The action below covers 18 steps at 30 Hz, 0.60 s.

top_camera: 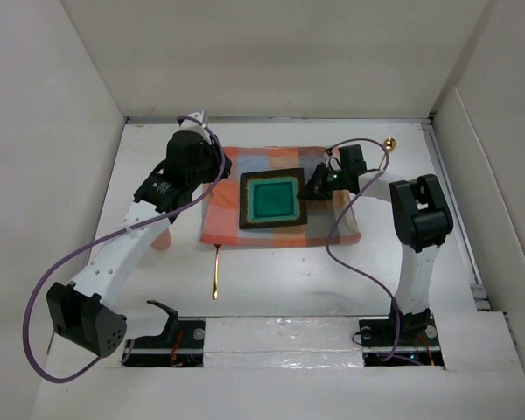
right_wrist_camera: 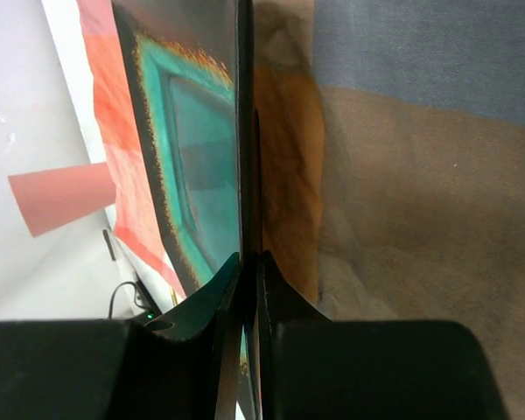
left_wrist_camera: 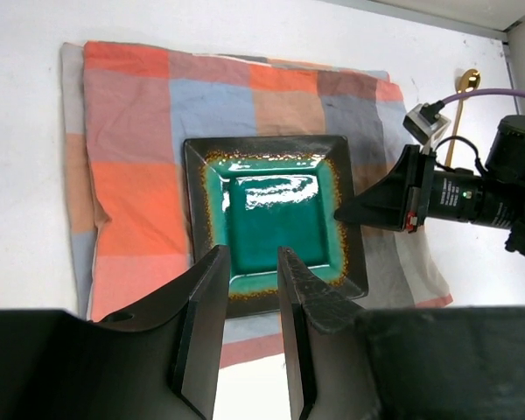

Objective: Set the dinner table for one person

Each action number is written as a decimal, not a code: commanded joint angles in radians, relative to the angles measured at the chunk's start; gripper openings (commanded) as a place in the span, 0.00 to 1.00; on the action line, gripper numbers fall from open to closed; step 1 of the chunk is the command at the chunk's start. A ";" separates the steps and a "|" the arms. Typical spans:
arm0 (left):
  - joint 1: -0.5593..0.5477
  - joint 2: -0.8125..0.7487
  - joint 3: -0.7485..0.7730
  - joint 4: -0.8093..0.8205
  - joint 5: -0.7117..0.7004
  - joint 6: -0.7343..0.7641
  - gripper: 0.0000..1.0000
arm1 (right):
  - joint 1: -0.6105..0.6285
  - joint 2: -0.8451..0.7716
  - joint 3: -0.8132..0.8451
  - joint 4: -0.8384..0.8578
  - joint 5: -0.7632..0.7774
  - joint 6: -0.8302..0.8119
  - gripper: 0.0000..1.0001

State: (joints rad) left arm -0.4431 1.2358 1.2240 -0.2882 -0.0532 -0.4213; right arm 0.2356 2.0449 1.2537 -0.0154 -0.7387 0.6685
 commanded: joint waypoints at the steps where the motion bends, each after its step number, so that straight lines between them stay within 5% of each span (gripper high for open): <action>1: 0.001 -0.004 -0.015 0.037 0.000 0.003 0.26 | -0.012 -0.015 0.033 -0.010 -0.038 -0.038 0.10; 5: 0.001 -0.001 -0.024 0.043 0.003 -0.001 0.26 | -0.012 -0.015 0.064 -0.113 0.024 -0.104 0.34; 8: 0.001 0.001 -0.014 0.044 0.004 -0.002 0.26 | -0.002 -0.022 0.092 -0.187 0.071 -0.147 0.42; 18: 0.001 -0.006 0.129 -0.003 -0.010 0.009 0.27 | 0.008 -0.202 0.165 -0.366 0.315 -0.216 0.50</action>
State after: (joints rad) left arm -0.4431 1.2503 1.2636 -0.3073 -0.0536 -0.4217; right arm 0.2367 1.9667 1.3426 -0.3115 -0.5224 0.4961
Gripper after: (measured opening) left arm 0.264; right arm 0.499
